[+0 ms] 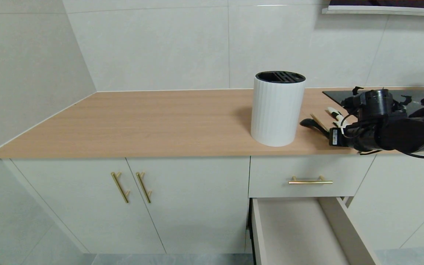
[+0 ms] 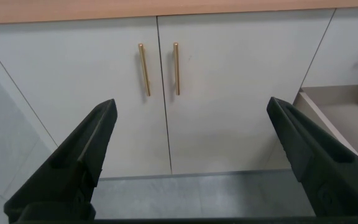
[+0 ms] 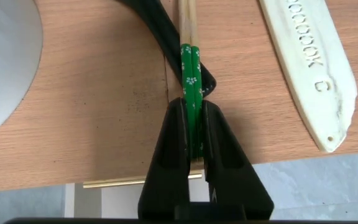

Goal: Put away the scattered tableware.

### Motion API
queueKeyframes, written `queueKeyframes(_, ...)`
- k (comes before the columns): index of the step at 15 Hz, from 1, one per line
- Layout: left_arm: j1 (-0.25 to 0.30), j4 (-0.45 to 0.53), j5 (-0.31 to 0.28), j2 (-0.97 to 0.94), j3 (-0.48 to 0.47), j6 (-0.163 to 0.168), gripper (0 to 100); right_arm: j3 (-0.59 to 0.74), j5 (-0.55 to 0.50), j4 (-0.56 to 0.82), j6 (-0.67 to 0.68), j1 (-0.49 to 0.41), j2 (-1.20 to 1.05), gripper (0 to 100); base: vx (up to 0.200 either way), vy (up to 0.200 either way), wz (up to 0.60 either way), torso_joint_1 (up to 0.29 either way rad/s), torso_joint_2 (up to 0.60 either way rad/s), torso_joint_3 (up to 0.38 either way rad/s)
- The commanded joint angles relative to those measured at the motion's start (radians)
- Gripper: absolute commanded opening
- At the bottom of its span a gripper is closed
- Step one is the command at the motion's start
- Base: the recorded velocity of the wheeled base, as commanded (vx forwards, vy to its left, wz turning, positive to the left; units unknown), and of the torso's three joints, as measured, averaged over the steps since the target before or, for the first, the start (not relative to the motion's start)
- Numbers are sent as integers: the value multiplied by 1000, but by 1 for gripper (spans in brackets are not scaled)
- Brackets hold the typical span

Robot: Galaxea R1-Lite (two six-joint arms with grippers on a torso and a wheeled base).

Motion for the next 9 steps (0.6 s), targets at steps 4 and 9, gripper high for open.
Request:
queueKeyframes(4, 0, 0, 0, 1, 0, 0, 100, 18, -9, 5, 1, 0, -49, 0, 0, 0, 0, 0, 0, 0)
queueKeyframes(9, 0, 0, 0, 1, 0, 0, 100, 174, -9, 42, 29, 69, -275, 0, 0, 0, 0, 0, 0, 0)
